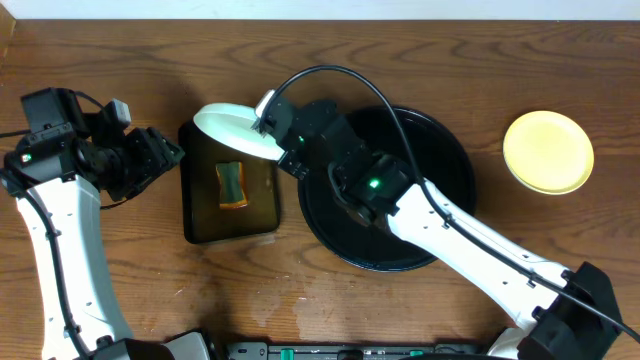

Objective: Clean dirty plates on tray and stack at the side
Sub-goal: 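Hold the pale blue plate tilted over the small tray to drain, then carry the pale blue plate right and set it on the yellow plate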

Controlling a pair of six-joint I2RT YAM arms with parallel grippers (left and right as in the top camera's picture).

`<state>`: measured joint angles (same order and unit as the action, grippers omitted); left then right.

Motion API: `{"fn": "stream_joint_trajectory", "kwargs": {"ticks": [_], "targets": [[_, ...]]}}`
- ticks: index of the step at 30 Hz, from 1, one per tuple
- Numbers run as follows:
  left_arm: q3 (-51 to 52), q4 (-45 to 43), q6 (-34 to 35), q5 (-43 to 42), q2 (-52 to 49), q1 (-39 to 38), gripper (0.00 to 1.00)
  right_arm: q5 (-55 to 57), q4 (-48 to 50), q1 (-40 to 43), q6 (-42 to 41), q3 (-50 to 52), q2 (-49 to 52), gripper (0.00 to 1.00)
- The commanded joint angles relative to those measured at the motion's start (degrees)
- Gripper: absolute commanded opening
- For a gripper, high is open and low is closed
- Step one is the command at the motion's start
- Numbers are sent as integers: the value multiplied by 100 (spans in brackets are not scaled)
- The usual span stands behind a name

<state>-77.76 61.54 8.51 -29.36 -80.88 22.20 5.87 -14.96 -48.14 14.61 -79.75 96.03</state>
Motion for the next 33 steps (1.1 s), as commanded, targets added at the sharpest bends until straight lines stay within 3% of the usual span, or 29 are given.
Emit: {"fn": "stream_joint_trajectory", "kwargs": {"ticks": [1, 15, 19, 26, 33], "targets": [[-92, 50, -122, 44, 52, 24, 61, 225, 48, 57, 46, -105, -81, 1], [-92, -15, -122, 39, 129, -247, 60, -111, -444, 417, -870, -157, -249, 1], [-92, -79, -125, 46, 192, -492, 60, -85, -632, 627, -1788, -157, -350, 1], [-92, -184, -282, 48, 214, -1158, 60, -2636, -1502, 2439, -4286, -157, -433, 1], [-92, -382, -295, 48, 212, -1665, 61, -3884, -2634, 4835, -4581, -155, -426, 1]]}}
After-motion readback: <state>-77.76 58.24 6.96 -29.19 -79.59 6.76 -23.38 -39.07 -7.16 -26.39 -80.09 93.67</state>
